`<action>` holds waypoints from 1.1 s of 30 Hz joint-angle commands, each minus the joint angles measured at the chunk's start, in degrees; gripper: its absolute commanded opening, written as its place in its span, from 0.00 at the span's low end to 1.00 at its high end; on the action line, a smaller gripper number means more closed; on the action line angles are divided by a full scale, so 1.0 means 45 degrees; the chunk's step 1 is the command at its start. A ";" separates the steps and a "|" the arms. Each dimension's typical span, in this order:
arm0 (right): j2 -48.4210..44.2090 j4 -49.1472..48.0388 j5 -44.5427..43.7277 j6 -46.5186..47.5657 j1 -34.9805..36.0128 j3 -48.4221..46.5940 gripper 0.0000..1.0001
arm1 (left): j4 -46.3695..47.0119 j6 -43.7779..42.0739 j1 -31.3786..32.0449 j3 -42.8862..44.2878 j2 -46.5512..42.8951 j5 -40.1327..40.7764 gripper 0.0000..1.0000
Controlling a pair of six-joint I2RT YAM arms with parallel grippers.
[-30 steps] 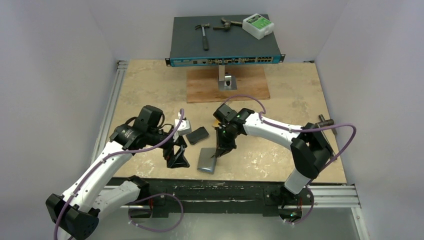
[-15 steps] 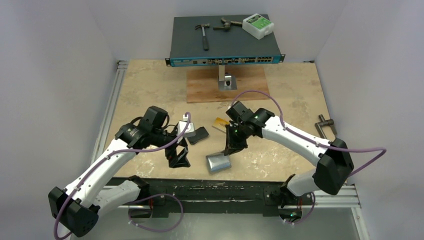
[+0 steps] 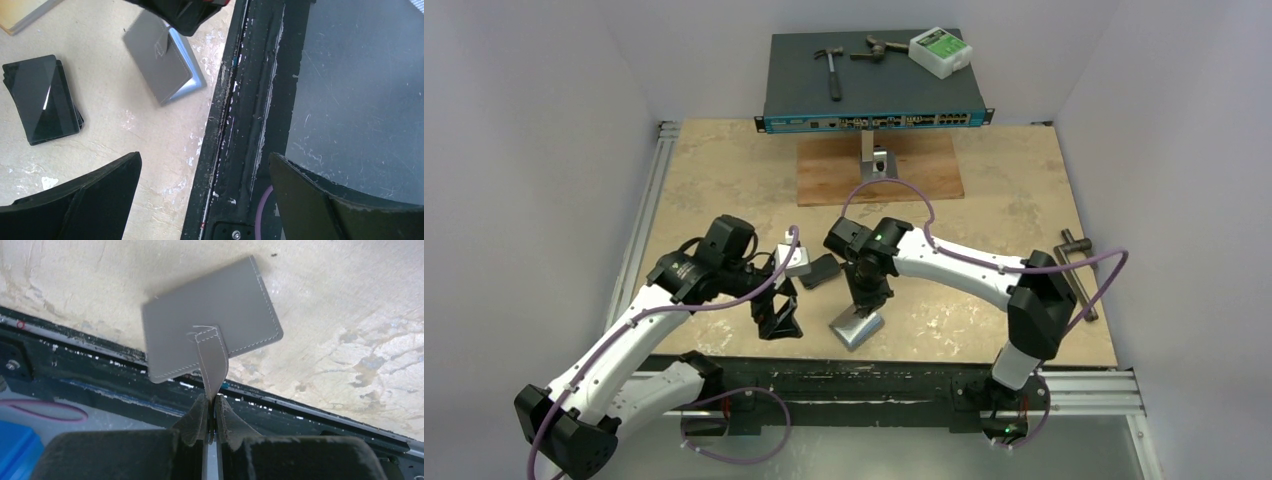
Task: Put the credit cards into the card holder
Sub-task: Open the card holder at the center of the board.
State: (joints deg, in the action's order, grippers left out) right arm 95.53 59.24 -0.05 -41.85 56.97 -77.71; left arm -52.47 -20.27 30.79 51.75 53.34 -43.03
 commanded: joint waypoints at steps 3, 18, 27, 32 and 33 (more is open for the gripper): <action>0.0818 -0.0263 0.0252 0.0295 -0.0178 -0.1263 0.00 | -0.0725 -0.1982 0.0096 0.0408 -0.0009 0.0619 1.00; -0.0793 -0.2707 0.5602 -0.0241 -0.1976 0.0184 0.00 | 0.6194 -0.1997 0.1846 -0.2629 -0.1104 0.2798 1.00; -0.2092 -0.3152 0.7288 -0.0530 -0.2058 0.0820 0.00 | 0.9063 -0.2261 0.2515 -0.2823 0.1261 0.3565 1.00; -0.2473 -0.4202 0.8281 -0.0729 -0.2089 0.1910 0.00 | 0.8526 -0.2517 0.2500 -0.2391 0.1781 0.2302 0.80; -0.2555 -0.4645 0.8560 -0.0868 -0.2108 0.2305 0.00 | 0.8225 -0.2608 0.2495 -0.2272 0.1933 0.1867 0.72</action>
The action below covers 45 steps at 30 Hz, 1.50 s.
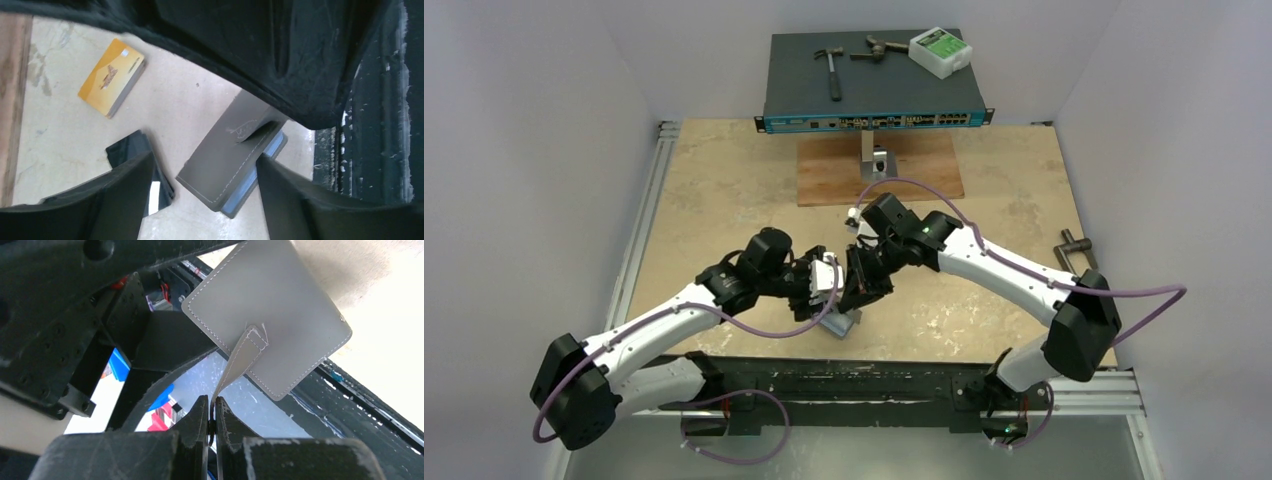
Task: Put the credit cards into the card holder
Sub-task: Open the card holder at the center of the board.
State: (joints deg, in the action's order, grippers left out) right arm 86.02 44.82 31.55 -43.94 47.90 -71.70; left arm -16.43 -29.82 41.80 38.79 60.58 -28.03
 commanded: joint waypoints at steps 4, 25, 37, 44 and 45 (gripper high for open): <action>-0.0709 -0.2856 0.2379 -0.0792 -0.0124 0.2355 0.00 | -0.1070 -0.1374 0.0079 0.1177 0.0951 -0.2928 0.31; -0.0872 -0.1574 -0.1442 0.1479 -0.1909 0.5873 0.00 | -0.3711 -0.2554 0.0109 0.2947 0.1844 -0.1370 0.70; -0.1638 -0.0291 -0.4455 0.1598 -0.1944 0.6914 0.00 | -0.5362 -0.2435 0.0082 0.3527 0.1757 -0.0735 0.71; -0.1215 -0.1077 -0.5072 0.1117 -0.1930 0.6978 0.15 | -0.6768 -0.1189 -0.0626 0.4520 0.2258 -0.0375 0.72; -0.1165 -0.1115 -0.4984 0.1123 -0.1923 0.6833 0.20 | -0.6727 -0.0880 -0.0770 0.4576 0.2385 -0.0286 0.72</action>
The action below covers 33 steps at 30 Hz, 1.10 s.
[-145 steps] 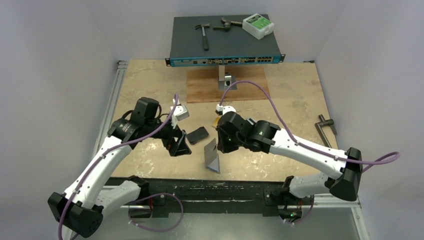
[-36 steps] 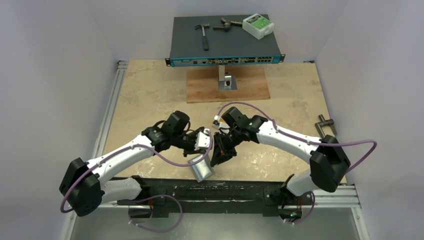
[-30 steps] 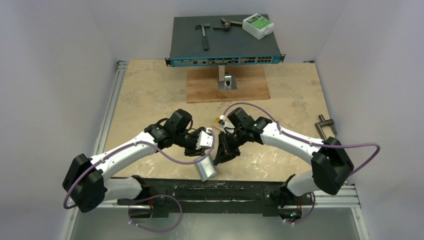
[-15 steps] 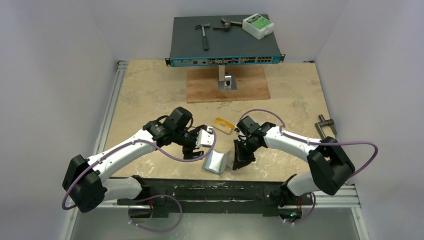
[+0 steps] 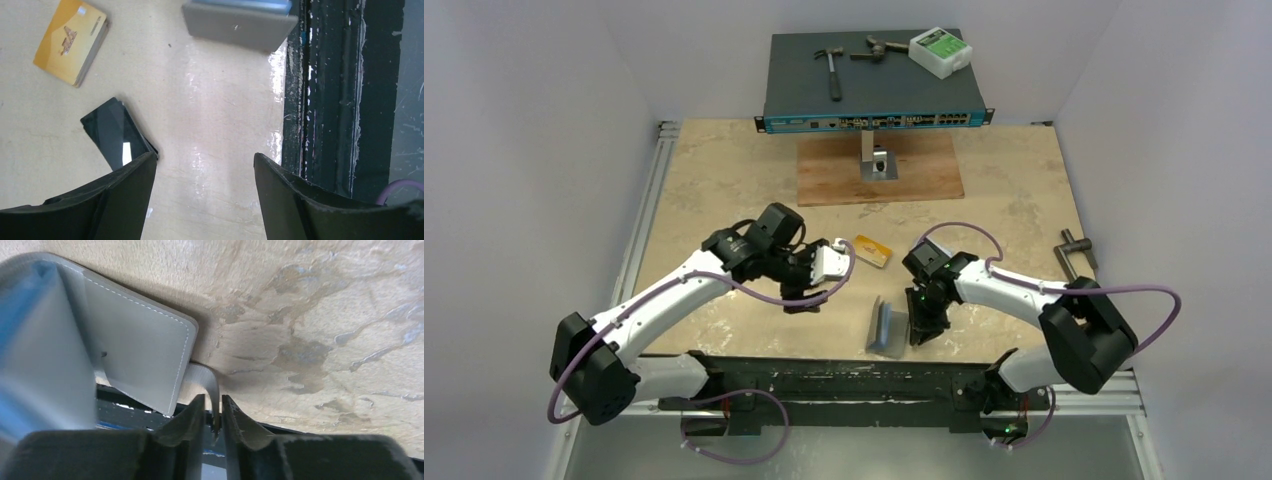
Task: Put the credit cards into the card holder
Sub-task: Open the card holder at the center of the board, then move the credit card to the center of the board.
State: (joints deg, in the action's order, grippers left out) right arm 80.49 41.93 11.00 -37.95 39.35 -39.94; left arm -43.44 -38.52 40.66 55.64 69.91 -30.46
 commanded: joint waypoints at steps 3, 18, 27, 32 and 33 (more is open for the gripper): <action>-0.0194 0.0056 -0.0754 -0.0178 -0.0014 -0.0918 0.35 | -0.0562 0.2072 -0.1114 0.0996 0.0692 0.0413 0.74; -0.0474 -0.0569 -0.2021 -0.0174 -0.0015 -0.4577 0.67 | 0.3750 0.3170 -0.2738 0.0183 0.2972 0.2617 0.76; 0.2901 -0.7037 -0.0511 -0.1579 0.0577 -0.3654 0.72 | 0.5581 0.1381 -0.3163 -0.0553 0.3500 0.3627 0.76; 0.3986 -0.8456 -0.1333 -0.1902 0.1064 -0.3917 0.71 | 0.6416 0.1462 -0.3384 -0.0857 0.3636 0.3391 0.76; 0.4223 -0.8461 -0.1484 -0.1940 0.1143 -0.4066 0.71 | 0.6485 0.1411 -0.3396 -0.0877 0.3734 0.3382 0.76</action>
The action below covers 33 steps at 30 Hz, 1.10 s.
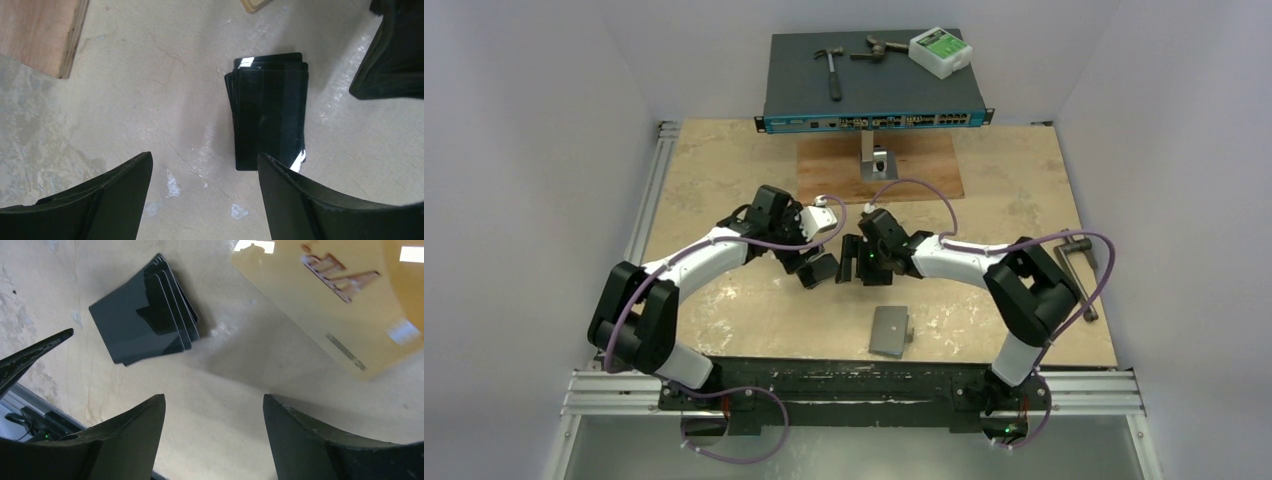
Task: Put the credit cards into the card holder
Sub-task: Move the credit card to the center of the board.
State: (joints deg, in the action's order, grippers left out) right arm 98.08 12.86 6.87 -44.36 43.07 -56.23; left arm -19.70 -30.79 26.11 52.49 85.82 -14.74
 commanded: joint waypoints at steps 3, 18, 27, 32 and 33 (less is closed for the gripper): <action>0.1073 -0.2083 -0.0948 -0.0668 0.0528 -0.0803 0.70 | 0.1252 -0.0405 -0.0162 -0.0111 0.0379 0.0009 0.76; 0.3047 -0.0924 -0.2859 -0.1874 0.1041 -0.1751 0.58 | 0.1978 -0.0516 -0.0215 -0.1372 -0.0944 -0.0153 0.75; 0.3810 0.0685 -0.4188 -0.2077 0.1162 -0.2110 0.42 | 0.1353 0.0490 -0.0662 -0.1308 -0.2211 -0.1350 0.77; 0.3989 0.1144 -0.4735 -0.2110 0.1205 -0.1940 0.36 | 0.0956 0.0952 -0.1284 -0.0893 -0.2311 -0.2180 0.77; 0.3966 0.1215 -0.4824 -0.2129 0.1210 -0.1818 0.35 | 0.0968 0.1037 -0.1442 -0.0853 -0.2313 -0.2350 0.77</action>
State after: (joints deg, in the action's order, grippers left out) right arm 111.31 7.25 -8.93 -54.13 48.40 -67.77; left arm -14.98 -29.04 21.98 46.24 76.75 -20.27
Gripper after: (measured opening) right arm 0.365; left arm 0.769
